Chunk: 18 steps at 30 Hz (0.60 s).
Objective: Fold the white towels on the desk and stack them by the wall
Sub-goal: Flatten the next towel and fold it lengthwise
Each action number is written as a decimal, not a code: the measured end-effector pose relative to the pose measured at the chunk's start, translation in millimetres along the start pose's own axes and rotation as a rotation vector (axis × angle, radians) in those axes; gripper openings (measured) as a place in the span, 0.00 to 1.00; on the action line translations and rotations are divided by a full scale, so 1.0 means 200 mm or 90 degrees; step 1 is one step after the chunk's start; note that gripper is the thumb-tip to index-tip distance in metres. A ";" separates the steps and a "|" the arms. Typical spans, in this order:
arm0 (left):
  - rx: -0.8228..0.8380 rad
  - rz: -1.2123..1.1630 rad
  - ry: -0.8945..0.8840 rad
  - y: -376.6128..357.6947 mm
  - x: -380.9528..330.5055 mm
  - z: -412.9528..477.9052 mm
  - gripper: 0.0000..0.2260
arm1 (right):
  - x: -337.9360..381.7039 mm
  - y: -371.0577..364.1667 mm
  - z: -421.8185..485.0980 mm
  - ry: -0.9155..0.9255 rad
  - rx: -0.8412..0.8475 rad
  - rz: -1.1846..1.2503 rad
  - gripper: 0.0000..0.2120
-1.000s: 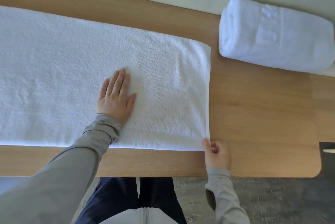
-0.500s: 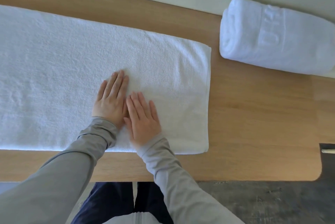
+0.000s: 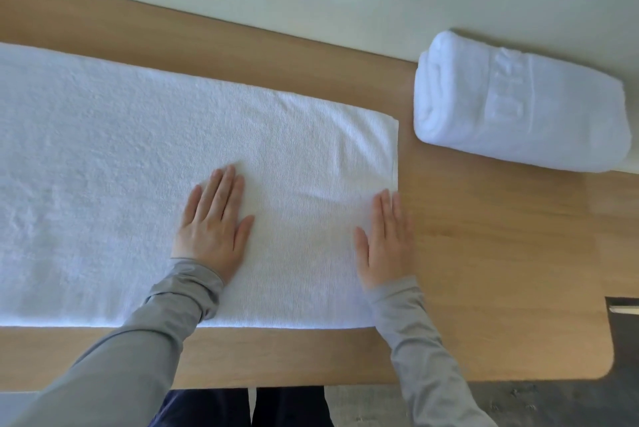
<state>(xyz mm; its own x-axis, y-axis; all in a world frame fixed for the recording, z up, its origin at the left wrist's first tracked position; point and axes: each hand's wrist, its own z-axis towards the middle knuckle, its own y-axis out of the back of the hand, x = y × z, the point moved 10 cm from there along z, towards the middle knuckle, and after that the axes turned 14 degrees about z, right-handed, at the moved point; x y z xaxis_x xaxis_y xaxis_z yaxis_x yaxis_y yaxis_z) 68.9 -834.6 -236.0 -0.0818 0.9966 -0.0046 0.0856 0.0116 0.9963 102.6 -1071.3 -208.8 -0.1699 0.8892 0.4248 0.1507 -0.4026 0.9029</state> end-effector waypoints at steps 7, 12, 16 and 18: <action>0.043 0.015 -0.021 -0.04 0.00 0.01 0.39 | 0.75 -0.36 0.12 0.378 0.144 0.030 0.27; 0.031 -0.011 -0.006 -0.04 0.00 0.04 0.32 | 0.57 -0.42 0.34 0.464 0.261 -0.053 0.28; 0.021 -0.002 -0.005 -0.05 0.00 0.02 0.30 | 0.12 -0.16 0.72 0.277 0.139 -0.084 0.27; 0.019 -0.003 -0.002 -0.04 0.00 0.02 0.30 | -0.10 -0.07 0.85 0.144 0.122 -0.060 0.27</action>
<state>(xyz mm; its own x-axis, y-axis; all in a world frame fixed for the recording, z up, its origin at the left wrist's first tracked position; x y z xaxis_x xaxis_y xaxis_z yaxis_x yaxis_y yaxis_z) 71.8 -835.0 -244.7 -0.0794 0.9968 -0.0090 0.1142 0.0181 0.9933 269.8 -1046.4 -241.8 -0.4007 0.8414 0.3627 0.3006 -0.2532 0.9195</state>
